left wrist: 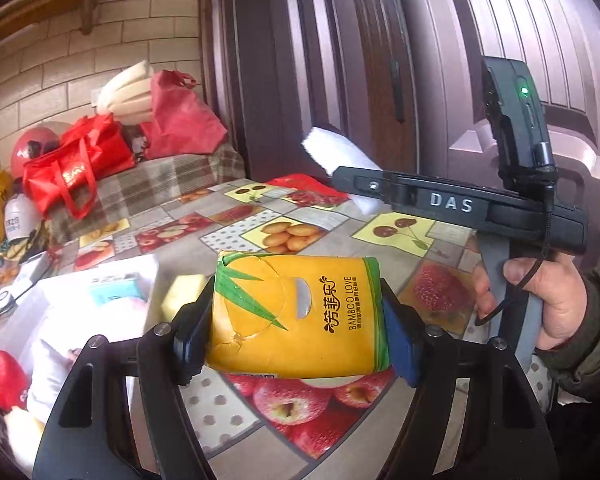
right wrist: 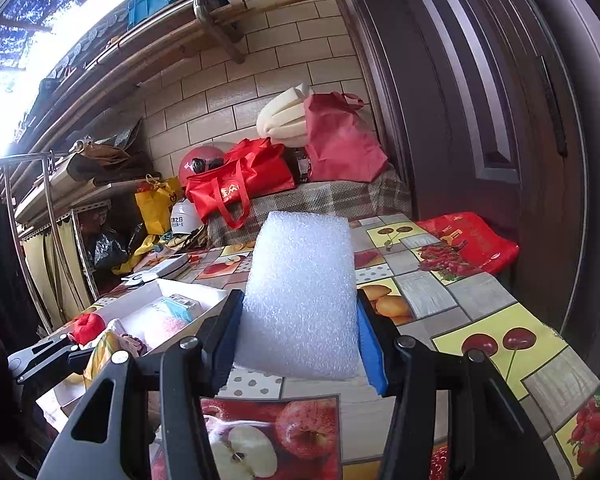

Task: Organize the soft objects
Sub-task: 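Carry the tissue pack with the left gripper while the right carries the foam bar over the box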

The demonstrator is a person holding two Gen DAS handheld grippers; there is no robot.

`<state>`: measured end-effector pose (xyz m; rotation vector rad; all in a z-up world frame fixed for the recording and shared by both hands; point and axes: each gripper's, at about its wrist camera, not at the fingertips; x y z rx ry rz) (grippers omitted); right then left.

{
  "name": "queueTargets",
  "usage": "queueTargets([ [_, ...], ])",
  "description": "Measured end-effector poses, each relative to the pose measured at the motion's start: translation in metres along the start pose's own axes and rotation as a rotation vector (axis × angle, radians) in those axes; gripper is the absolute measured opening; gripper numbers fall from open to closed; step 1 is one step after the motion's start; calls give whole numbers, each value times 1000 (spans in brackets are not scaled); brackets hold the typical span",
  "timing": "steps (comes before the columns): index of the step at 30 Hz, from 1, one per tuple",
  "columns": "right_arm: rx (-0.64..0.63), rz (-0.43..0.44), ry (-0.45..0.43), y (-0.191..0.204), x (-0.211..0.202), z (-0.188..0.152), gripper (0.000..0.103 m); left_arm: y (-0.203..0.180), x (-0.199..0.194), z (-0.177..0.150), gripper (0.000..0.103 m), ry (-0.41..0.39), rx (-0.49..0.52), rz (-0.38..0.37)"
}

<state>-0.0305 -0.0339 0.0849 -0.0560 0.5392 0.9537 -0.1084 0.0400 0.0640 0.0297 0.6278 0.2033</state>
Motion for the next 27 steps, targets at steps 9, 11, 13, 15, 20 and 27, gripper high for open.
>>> queueTargets([
  [9, -60, 1, 3, 22, 4, -3, 53, 39, -21, -20, 73, -6, -90, 106],
  [11, -76, 6, 8, 26, 5, -4, 53, 54, -27, -26, 73, -10, -132, 135],
  [13, -90, 13, 17, 32, 7, -5, 53, 69, -32, -32, 73, -12, -178, 149],
  [15, -108, 18, 22, 39, 9, -6, 53, 83, -38, -39, 73, -12, -214, 172],
  [20, -179, 26, 37, 60, 13, -10, 53, 112, -56, -57, 73, -18, -274, 247],
  [27, -249, 77, 74, 93, 24, -15, 53, 167, -78, -83, 73, -25, -452, 279],
])
Point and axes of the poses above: each gripper's, at about its wrist camera, not at the fingertips, and x roughly the way its jaws point, y to its left, z to its top, and after that the axes turned 15 degrees about y, right-handed
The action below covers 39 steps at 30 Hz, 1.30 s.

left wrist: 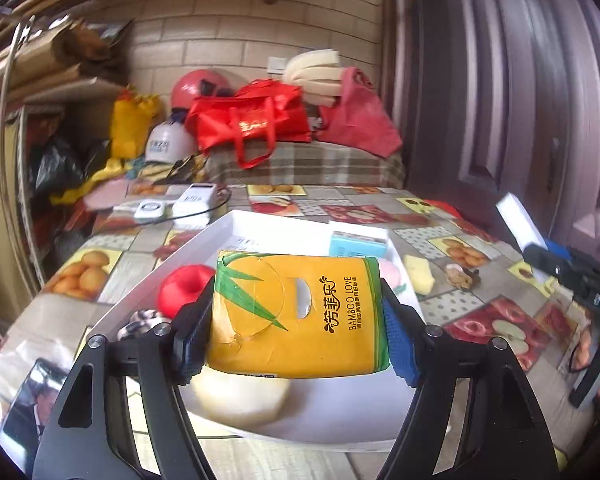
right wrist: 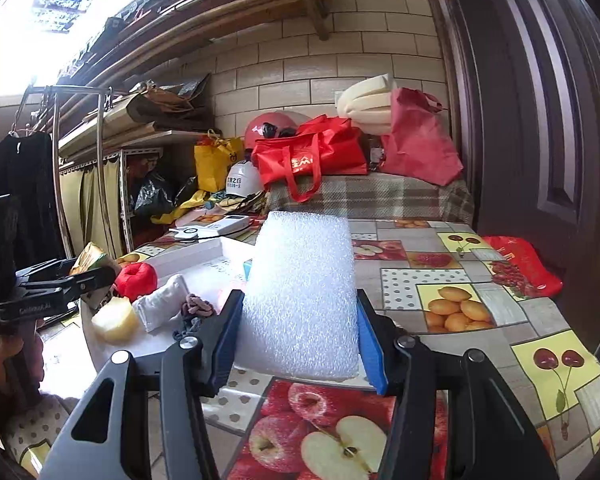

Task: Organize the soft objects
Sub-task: 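Carry the tissue pack with the left gripper while the right carries the foam bar over the box, then open the left gripper to drop the tissue pack in the box while the right releases the foam bar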

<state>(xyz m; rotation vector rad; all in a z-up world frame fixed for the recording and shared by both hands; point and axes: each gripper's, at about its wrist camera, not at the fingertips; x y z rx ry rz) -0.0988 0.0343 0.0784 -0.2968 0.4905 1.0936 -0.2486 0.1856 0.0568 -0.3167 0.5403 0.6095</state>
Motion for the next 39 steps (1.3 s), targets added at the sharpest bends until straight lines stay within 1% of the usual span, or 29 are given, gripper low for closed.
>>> queueTargets([
  [3, -26, 26, 15, 14, 7, 2, 53, 4, -1, -1, 73, -1, -17, 4],
  [7, -52, 65, 42, 29, 16, 4, 53, -4, 3, -2, 73, 17, 20, 23],
  [13, -62, 119, 92, 47, 37, 9, 53, -9, 11, 2, 73, 17, 61, 54],
  [18, -123, 110, 108, 71, 55, 13, 53, 0, 24, 11, 73, 27, 51, 86],
  [24, -185, 97, 105, 92, 67, 19, 53, 22, 41, 25, 73, 43, -14, 113],
  [27, -172, 97, 116, 93, 76, 24, 53, 27, 48, 28, 73, 44, -29, 124],
  [33, -133, 103, 142, 91, 90, 31, 53, 24, 57, 34, 73, 42, -20, 155],
  [39, -108, 104, 159, 91, 99, 36, 53, 20, 58, 36, 73, 19, -1, 153],
])
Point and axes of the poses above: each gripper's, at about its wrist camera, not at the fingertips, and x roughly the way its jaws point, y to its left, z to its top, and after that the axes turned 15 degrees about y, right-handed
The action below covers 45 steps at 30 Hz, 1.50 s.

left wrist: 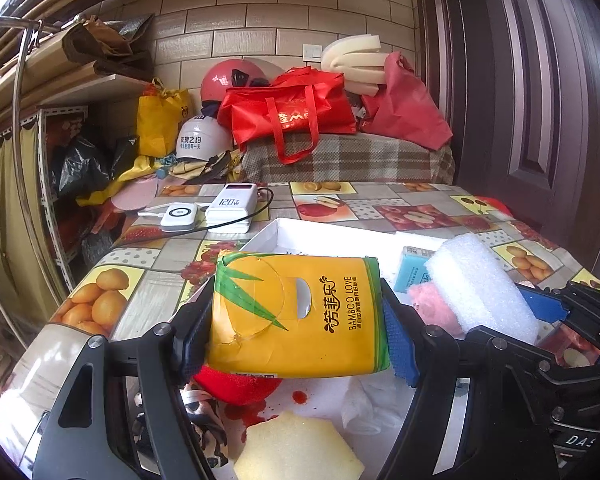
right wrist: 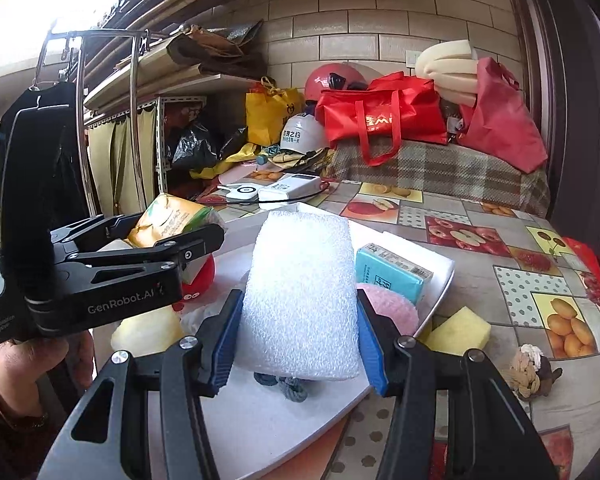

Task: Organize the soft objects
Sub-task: 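Open the left gripper to drop the tissue pack in the box while the right releases the foam bar, then move both open grippers from the box toward the sponge and rope ring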

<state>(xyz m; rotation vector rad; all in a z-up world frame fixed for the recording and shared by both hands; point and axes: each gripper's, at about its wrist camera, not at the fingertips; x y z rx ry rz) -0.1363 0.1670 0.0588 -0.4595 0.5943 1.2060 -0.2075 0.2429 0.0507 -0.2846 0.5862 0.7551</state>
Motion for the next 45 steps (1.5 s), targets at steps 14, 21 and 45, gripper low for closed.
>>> queueTargets([
  [14, 33, -4, 4, -2, 4, 3, 55, 0, 1, 1, 76, 17, -35, 45],
  [21, 13, -18, 23, 1, 7, 5, 89, 14, 4, 3, 103, 28, -95, 36],
  [45, 8, -24, 11, 2, 5, 5, 103, 15, 1, 2, 103, 10, -97, 33],
])
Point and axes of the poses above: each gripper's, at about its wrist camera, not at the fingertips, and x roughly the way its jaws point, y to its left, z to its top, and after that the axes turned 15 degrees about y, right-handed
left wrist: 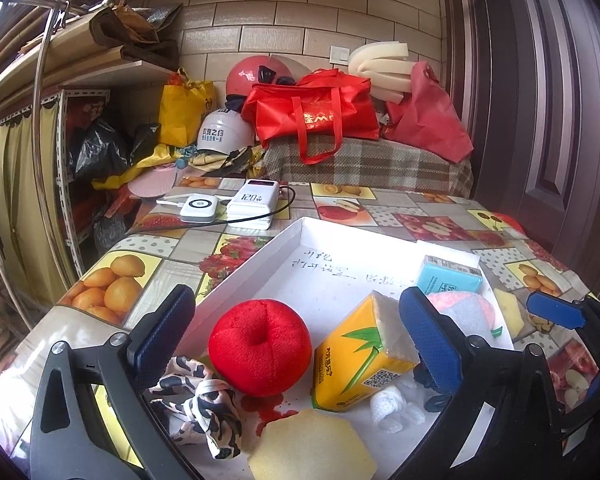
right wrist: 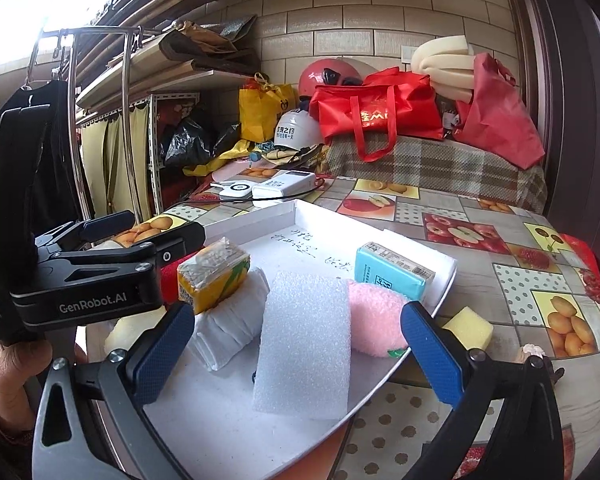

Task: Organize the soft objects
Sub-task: 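Move both open grippers from the box toward the sponge and rope ring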

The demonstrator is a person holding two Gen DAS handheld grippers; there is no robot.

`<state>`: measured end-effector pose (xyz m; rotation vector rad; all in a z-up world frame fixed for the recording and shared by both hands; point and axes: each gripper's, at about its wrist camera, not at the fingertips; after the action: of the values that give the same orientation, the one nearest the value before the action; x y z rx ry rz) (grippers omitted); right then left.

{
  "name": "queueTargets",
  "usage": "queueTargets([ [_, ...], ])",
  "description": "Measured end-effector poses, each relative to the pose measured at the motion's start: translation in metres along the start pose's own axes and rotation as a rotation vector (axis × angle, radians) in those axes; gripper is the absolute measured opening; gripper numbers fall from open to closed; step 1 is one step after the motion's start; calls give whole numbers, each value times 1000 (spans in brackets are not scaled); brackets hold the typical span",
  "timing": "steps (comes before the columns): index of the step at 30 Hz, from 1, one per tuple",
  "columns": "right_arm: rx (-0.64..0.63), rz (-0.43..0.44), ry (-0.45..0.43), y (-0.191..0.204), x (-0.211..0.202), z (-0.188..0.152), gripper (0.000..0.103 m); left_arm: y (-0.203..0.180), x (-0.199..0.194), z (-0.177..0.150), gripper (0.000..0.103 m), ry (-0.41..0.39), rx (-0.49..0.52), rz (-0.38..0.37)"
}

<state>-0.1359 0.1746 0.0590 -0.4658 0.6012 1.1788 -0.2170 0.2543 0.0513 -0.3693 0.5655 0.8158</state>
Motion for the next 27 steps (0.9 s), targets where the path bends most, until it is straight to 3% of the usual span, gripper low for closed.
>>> queueTargets([
  [12, 8, 7, -47, -1, -6, -4, 103, -9, -15, -5, 103, -78, 33, 32],
  [19, 25, -4, -108, -7, -24, -13, 103, -11, -24, -12, 103, -70, 4, -7],
  [24, 60, -36, -107, -26, -36, -22, 103, -34, -32, -20, 103, -84, 85, 6],
  [27, 120, -61, -98, -52, -42, -28, 103, -48, -36, -25, 103, -69, 118, -46],
])
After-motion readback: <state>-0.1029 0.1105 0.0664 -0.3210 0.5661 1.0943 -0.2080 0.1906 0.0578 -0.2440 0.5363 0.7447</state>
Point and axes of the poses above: each gripper's, at about its wrist camera, not at the fingertips, and x roughly the way its jaws point, y to its left, z to its top, and after that the axes turned 15 degrees about y, right-handed
